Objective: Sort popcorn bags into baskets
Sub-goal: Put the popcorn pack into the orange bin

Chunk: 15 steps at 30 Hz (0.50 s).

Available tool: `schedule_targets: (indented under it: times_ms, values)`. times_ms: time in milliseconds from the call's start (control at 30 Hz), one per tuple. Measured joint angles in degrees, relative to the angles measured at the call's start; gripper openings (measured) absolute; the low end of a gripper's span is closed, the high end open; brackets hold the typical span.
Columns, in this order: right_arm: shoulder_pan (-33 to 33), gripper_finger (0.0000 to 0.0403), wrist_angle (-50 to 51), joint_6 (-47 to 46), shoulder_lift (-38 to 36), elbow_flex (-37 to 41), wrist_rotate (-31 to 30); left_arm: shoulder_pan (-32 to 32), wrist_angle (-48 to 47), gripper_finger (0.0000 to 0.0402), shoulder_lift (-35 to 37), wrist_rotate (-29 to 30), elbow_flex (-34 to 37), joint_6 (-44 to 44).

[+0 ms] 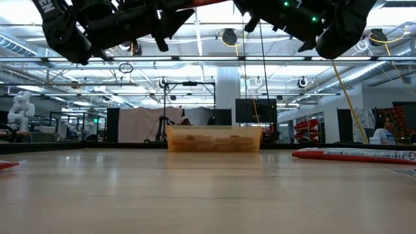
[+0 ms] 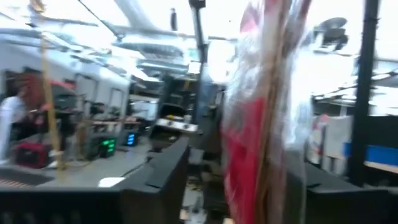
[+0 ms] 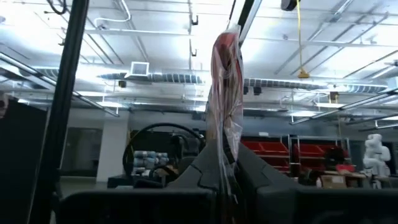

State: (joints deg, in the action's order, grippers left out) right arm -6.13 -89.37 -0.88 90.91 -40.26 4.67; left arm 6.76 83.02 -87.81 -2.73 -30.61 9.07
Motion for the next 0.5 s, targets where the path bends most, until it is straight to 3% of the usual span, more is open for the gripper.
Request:
schedule_targets:
  times_ms: [233, 500]
  values:
    - [-0.15, 0.0008, 2.14, -0.84, -0.57, -0.31, -0.10, 1.08, -0.40, 0.0022, 0.00, -4.37, 0.08, -2.45]
    - [0.27, 0.0070, 20.46, -6.56, -6.66, 2.13, -9.12, 8.72, -7.00, 0.0030, 5.99, -10.93, 4.91, 0.58]
